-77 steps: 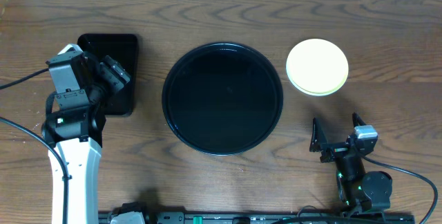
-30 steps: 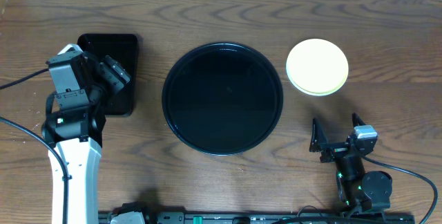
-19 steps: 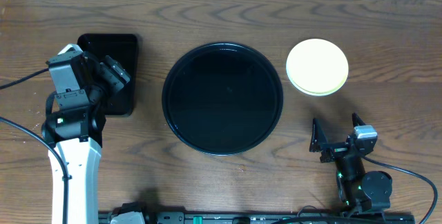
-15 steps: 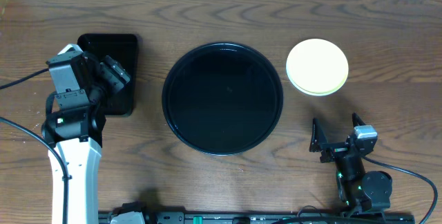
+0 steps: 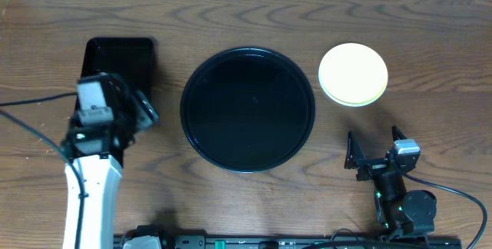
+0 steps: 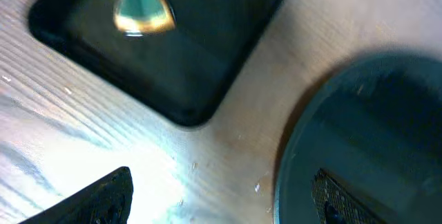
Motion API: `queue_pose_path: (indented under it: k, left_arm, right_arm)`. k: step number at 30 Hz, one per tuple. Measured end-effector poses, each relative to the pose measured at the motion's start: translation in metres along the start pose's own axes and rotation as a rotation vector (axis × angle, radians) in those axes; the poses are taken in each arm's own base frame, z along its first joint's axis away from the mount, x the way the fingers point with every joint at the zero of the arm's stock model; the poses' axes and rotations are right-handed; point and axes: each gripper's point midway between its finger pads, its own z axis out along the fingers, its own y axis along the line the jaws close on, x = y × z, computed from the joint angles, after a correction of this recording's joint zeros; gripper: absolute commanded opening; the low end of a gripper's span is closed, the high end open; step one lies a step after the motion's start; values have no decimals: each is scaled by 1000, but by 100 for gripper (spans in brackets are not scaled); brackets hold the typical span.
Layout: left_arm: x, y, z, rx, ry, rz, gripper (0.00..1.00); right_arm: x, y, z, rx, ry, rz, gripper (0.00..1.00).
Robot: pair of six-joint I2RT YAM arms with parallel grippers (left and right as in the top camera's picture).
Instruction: Clean dirty plates on tray and stack at the side
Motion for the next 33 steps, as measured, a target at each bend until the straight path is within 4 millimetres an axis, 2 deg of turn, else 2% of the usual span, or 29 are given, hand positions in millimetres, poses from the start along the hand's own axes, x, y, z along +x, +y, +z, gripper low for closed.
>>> queue_pose_path:
  k: [5, 14, 27, 33]
  left_arm:
    - [30, 0, 23, 50, -71, 92, 83]
    - [65, 0, 43, 149, -245, 147, 83]
    - [76, 6, 37, 206, -392, 139, 83]
    - [72, -2, 28, 260, -487, 146, 83]
  right_arm:
    - [0, 0, 0, 0, 1, 0, 99]
    - [0, 0, 0, 0, 0, 0, 99]
    - [0, 0, 0, 0, 1, 0, 99]
    - [0, 0, 0, -1, 1, 0, 99]
